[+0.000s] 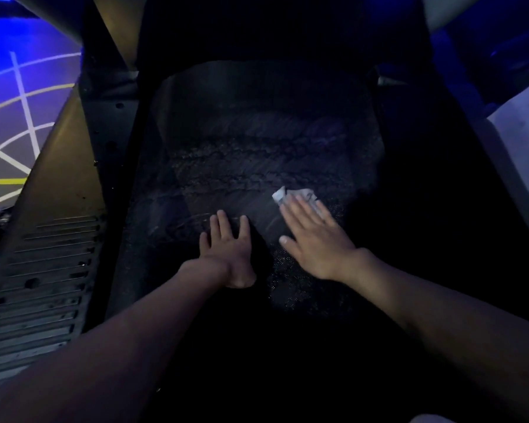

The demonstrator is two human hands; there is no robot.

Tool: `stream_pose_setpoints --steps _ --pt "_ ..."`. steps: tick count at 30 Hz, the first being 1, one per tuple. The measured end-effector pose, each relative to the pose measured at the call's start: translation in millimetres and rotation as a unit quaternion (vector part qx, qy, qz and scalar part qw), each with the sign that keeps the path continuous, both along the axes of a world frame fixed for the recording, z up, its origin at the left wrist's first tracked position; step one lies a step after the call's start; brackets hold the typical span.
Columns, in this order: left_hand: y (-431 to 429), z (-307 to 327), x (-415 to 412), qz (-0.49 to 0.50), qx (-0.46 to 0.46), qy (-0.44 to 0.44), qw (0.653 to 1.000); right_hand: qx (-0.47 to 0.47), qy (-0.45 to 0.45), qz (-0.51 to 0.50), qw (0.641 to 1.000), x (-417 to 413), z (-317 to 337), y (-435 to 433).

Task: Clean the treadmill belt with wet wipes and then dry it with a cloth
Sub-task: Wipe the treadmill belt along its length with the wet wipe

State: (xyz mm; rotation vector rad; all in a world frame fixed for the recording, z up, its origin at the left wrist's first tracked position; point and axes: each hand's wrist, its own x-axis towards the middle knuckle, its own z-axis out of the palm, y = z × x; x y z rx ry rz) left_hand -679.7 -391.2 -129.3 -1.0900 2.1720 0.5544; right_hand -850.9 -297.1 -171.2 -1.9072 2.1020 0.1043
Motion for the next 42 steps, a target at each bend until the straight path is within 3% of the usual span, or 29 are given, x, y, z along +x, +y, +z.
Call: stream_pose_setpoints --steps 4,8,13,17,22,25,28,30,34,38,42 --pt "4 6 -14 0.039 0.014 -0.007 0.999 0.005 -0.014 0.145 0.989 2 2 20" --pt "13 3 -13 0.029 -0.029 -0.011 0.999 0.01 0.001 -0.048 0.999 -29 0 19" --pt "24 1 -23 -0.102 -0.058 0.043 0.992 0.0 -0.006 0.115 0.993 -13 -2 47" --pt "33 2 -37 -0.12 -0.043 0.028 0.991 0.004 0.013 -0.095 0.995 -41 -4 39" --pt "39 5 -57 -0.048 0.01 0.023 0.999 -0.008 0.008 0.026 1.0 -44 -7 61" --pt "48 2 -63 -0.056 -0.014 0.001 0.998 -0.023 -0.002 -0.161 0.987 -61 -7 62" --pt "51 -1 -66 -0.051 -0.025 -0.006 0.998 0.0 -0.005 -0.109 0.994 -40 -10 75" --pt "52 -1 -68 -0.055 -0.031 -0.004 0.998 -0.039 0.005 -0.075 0.996 -51 -10 86" --pt "53 -1 -69 -0.059 -0.034 -0.015 0.998 -0.017 -0.03 -0.279 0.96 -60 -11 77" --pt "57 0 -71 -0.074 -0.037 -0.009 0.997 -0.021 -0.008 -0.211 0.977 -50 -16 90" --pt "71 -2 -86 -0.132 0.033 -0.001 0.991 -0.006 -0.01 -0.324 0.946 -49 -9 79"
